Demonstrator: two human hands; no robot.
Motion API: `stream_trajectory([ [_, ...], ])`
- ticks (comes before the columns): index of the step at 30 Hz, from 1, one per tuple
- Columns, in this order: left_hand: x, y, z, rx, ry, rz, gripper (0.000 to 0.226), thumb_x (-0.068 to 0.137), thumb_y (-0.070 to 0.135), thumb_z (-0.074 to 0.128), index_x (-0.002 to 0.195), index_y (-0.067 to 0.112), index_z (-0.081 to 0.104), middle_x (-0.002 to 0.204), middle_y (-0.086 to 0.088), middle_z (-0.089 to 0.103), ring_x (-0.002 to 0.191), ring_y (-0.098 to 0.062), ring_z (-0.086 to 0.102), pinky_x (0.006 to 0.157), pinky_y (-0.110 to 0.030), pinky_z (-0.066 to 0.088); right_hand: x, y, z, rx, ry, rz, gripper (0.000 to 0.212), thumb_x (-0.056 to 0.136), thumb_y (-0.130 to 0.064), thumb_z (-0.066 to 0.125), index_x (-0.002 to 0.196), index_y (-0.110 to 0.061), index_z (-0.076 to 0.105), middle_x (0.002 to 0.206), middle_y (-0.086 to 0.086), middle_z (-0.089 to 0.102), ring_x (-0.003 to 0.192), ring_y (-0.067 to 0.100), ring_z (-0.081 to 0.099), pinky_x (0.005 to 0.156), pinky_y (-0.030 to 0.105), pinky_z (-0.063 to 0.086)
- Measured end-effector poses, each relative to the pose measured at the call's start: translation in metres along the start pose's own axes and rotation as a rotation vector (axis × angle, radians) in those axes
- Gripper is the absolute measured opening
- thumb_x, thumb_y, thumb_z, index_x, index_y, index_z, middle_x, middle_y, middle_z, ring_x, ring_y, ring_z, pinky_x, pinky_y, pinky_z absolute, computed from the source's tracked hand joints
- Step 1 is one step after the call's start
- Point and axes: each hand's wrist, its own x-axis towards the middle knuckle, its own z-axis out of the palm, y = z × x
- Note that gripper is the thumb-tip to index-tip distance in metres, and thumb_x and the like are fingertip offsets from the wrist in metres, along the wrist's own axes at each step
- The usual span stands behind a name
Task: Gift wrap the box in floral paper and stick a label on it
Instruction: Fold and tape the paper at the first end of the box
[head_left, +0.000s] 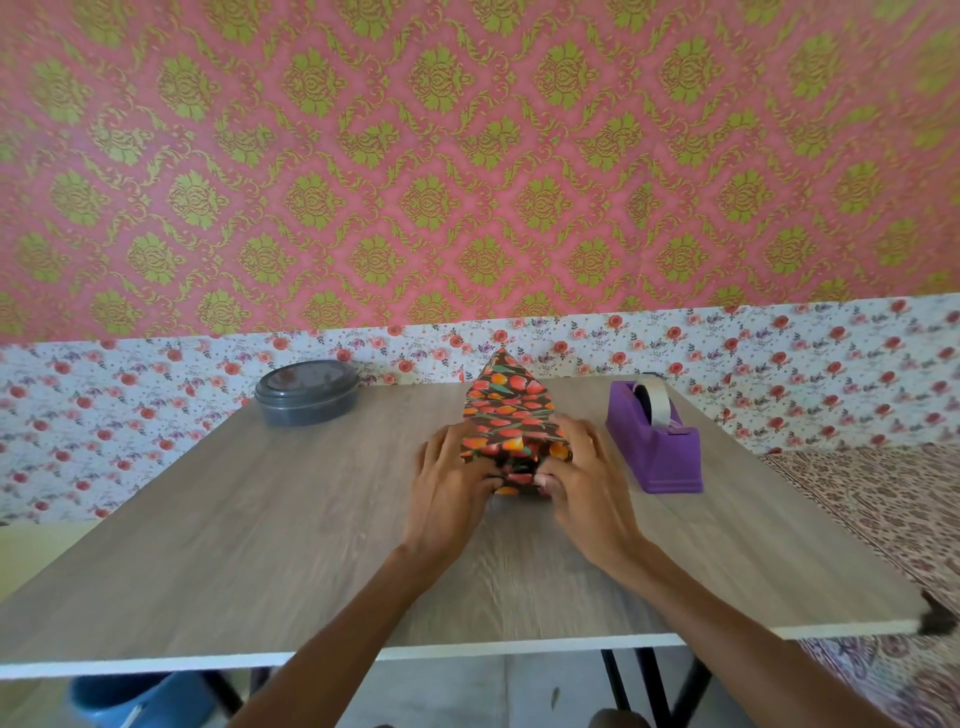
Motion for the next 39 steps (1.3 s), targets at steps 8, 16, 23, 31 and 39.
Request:
stream_trajectory([
  [8, 0.021, -0.012, -0.006, -0.204, -0.135, -0.063, 0.011, 0.085, 0.024, 0.073, 0.094, 0.028, 0.076, 0.096, 0.011, 0.07, 0.084, -0.013, 0.061, 0.072, -0.027, 0.048, 0.021, 0.01, -0.009, 0.095, -0.017, 0.01, 0.008, 0.08, -0.011, 0.075, 0.079, -0.019, 0.074, 0.082, -0.007, 0.069, 0.076, 0.015, 0.063, 0.059, 0.022, 0.047],
  [16, 0.063, 0.005, -0.039, -0.46, -0.042, -0.185, 0.047, 0.078, 0.02, 0.08, 0.109, 0.032, 0.047, 0.086, 0.012, 0.068, 0.071, -0.013, 0.064, 0.062, -0.031, 0.054, 0.064, 0.016, -0.039, 0.156, 0.044, -0.013, 0.006, 0.079, -0.023, 0.075, 0.076, -0.027, 0.072, 0.076, -0.015, 0.07, 0.07, 0.004, 0.064, 0.056, 0.033, 0.052],
  [23, 0.097, 0.008, -0.045, -0.86, 0.02, -0.469, 0.074, 0.065, 0.011, 0.09, 0.116, 0.03, 0.041, 0.076, -0.005, 0.07, 0.074, -0.018, 0.07, 0.068, -0.039, 0.058, 0.099, 0.017, -0.063, 0.296, 0.004, 0.188, 0.049, 0.073, -0.033, 0.085, 0.095, -0.026, 0.042, 0.078, -0.016, 0.068, 0.062, 0.0, 0.063, 0.055, 0.022, 0.048],
  [31, 0.12, 0.01, -0.042, -0.981, -0.108, -0.658, 0.053, 0.075, 0.011, 0.083, 0.117, 0.027, 0.055, 0.098, -0.001, 0.071, 0.088, -0.016, 0.069, 0.069, -0.032, 0.059, 0.123, 0.018, -0.066, 0.435, -0.099, 0.327, 0.046, 0.076, -0.018, 0.082, 0.103, -0.027, 0.045, 0.083, -0.012, 0.07, 0.055, 0.004, 0.06, 0.058, 0.024, 0.047],
  [39, 0.123, 0.005, -0.035, -1.148, -0.191, -0.702, 0.02, 0.08, 0.015, 0.078, 0.096, 0.008, 0.068, 0.093, -0.01, 0.076, 0.088, -0.029, 0.073, 0.075, -0.036, 0.059, 0.144, 0.018, -0.07, 0.494, -0.129, 0.374, 0.051, 0.078, -0.014, 0.08, 0.11, -0.024, 0.042, 0.087, -0.008, 0.067, 0.068, 0.015, 0.065, 0.066, 0.032, 0.052],
])
